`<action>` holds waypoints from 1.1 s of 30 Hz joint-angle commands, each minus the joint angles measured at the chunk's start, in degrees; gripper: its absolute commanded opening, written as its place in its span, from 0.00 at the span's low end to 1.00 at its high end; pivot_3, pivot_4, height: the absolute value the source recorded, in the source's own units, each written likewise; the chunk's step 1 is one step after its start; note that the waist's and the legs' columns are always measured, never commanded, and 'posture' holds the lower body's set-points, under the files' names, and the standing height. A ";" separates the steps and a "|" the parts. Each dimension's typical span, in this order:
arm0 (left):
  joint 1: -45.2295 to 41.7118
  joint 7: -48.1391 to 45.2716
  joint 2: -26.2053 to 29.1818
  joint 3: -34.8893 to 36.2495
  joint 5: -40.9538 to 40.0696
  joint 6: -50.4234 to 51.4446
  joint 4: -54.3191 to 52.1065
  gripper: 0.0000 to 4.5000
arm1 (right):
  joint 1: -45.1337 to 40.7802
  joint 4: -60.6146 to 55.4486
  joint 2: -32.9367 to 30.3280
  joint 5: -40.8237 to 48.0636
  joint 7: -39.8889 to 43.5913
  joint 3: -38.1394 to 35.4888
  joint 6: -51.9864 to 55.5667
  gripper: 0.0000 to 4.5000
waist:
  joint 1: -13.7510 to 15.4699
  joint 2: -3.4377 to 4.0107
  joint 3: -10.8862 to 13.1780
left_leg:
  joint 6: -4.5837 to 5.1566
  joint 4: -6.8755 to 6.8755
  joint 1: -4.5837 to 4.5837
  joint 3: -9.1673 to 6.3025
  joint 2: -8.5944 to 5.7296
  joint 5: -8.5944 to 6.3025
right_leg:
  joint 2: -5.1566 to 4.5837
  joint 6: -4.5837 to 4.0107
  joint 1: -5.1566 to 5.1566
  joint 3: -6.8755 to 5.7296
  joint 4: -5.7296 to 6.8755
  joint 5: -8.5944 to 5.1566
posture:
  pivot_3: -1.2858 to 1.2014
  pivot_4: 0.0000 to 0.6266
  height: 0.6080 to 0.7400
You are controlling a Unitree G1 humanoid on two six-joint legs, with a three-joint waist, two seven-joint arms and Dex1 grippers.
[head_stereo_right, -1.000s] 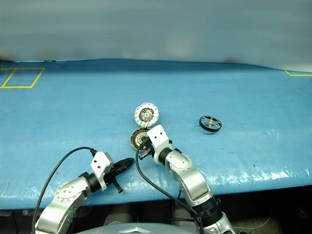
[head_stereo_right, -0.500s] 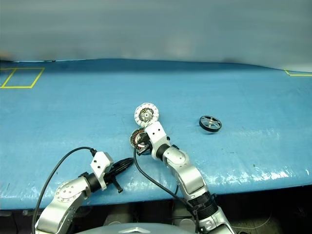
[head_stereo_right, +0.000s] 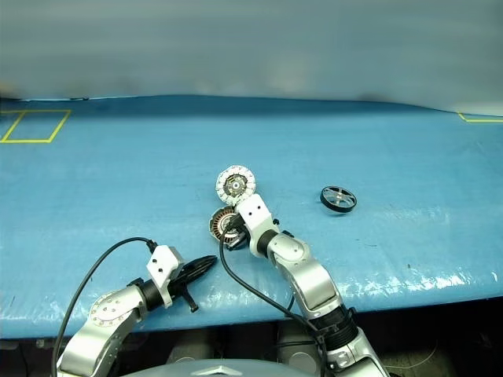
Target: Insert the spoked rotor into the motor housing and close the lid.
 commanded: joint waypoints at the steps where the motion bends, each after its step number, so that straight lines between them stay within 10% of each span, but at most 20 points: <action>1: -0.15 -0.18 0.13 -0.24 -0.54 -0.48 -1.39 0.00 | 0.18 -3.01 -0.22 0.98 0.75 -0.25 1.90 0.00 | -0.01 0.00 0.00 | 0.00 -0.02 0.00 0.00 0.00 0.00 | 0.00 0.00 -0.01 0.00 0.00 0.00 | 0.52 0.24 1.00; 20: -0.48 -0.37 0.24 -0.40 0.00 -0.98 -1.32 0.00 | -3.67 -17.60 -4.46 5.42 1.71 -9.40 13.96 0.00 | 0.03 0.03 0.04 | 0.00 -0.04 -0.09 -0.02 0.00 0.00 | -0.04 0.00 -0.07 -0.01 -0.01 -0.01 | 0.52 0.24 1.00; 28: -0.65 1.07 0.01 -0.23 1.64 -3.81 -0.92 0.00 | -6.35 -14.51 -21.06 6.17 4.61 -23.88 18.02 0.00 | 0.17 0.02 0.05 | 0.05 -0.04 -0.09 0.01 -0.03 -0.03 | -0.14 0.12 -0.03 0.00 -0.08 -0.08 | 0.52 0.24 1.00; 33: -1.00 1.87 -0.44 -0.34 2.01 -4.63 -0.26 0.00 | -8.57 -5.46 -27.50 5.32 4.42 -27.90 18.68 0.28 | 0.00 0.04 0.06 | 0.05 -0.08 -0.07 0.06 -0.13 -0.03 | -0.02 -0.04 -0.04 0.02 -0.08 0.01 | 0.52 0.24 1.00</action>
